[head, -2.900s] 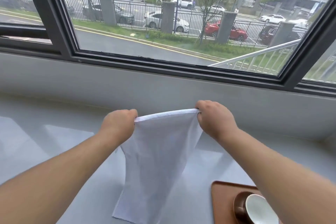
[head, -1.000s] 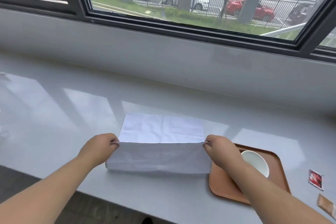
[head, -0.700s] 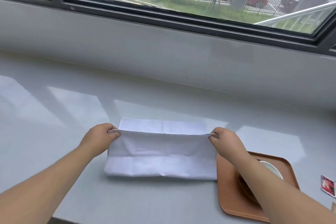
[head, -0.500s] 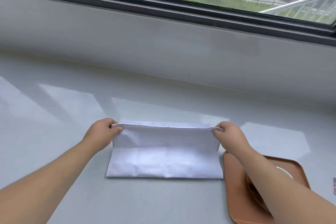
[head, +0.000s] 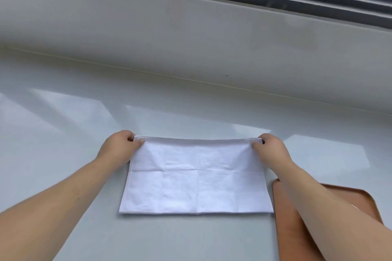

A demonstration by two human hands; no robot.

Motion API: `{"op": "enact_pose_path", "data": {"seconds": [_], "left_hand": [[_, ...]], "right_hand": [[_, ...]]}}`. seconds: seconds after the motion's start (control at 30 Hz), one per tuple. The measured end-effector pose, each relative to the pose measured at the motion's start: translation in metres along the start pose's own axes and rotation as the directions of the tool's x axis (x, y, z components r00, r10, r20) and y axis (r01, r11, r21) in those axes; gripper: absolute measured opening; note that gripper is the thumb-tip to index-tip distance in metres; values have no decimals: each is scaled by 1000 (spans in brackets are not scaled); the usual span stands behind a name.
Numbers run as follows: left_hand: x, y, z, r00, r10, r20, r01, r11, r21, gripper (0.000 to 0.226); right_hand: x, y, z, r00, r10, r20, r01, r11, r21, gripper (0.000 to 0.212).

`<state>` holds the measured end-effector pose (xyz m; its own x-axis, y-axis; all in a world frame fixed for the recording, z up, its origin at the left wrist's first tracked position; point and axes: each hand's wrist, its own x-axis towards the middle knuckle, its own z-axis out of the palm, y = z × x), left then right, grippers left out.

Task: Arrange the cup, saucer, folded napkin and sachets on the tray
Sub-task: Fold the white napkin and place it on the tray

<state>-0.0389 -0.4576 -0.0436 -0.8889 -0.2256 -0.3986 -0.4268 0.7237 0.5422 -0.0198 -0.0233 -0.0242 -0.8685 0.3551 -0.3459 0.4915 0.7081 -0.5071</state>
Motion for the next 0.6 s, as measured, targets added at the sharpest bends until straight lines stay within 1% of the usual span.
{"op": "enact_pose_path", "data": {"seconds": [0.07,0.13,0.23,0.3,0.37,0.43,0.5,0.57,0.6], "left_hand": [[0,0,2,1000,12,-19,-11,998,66,34],[0,0,4,999,12,-38,-8,994,113,28],[-5,-2,7,996,12,-85,-1,992,130,21],[-12,-4,7,990,27,-139,-6,989,151,24],[-20,-5,5,984,82,-156,-49,977,209,26],[-34,-5,5,985,151,-85,-124,957,262,20],[-52,-6,7,977,212,29,-211,937,280,16],[-72,-11,11,952,276,129,-303,904,303,18],[-83,-15,14,939,300,168,-341,878,336,26]], "right_hand": [[1,1,2,1000,-12,0,12,999,-43,17],[2,2,4,1000,-18,-19,16,995,-98,12],[0,6,5,997,-25,-73,12,985,-173,5],[-4,9,3,992,-51,-113,25,975,-219,7],[-9,11,1,987,-107,-124,67,956,-286,12],[-19,13,-1,984,-170,-51,143,929,-341,11],[-34,16,-2,964,-252,89,267,895,-358,10],[-53,24,0,911,-347,223,408,837,-364,16],[-63,28,1,878,-389,280,474,791,-386,22]]}}
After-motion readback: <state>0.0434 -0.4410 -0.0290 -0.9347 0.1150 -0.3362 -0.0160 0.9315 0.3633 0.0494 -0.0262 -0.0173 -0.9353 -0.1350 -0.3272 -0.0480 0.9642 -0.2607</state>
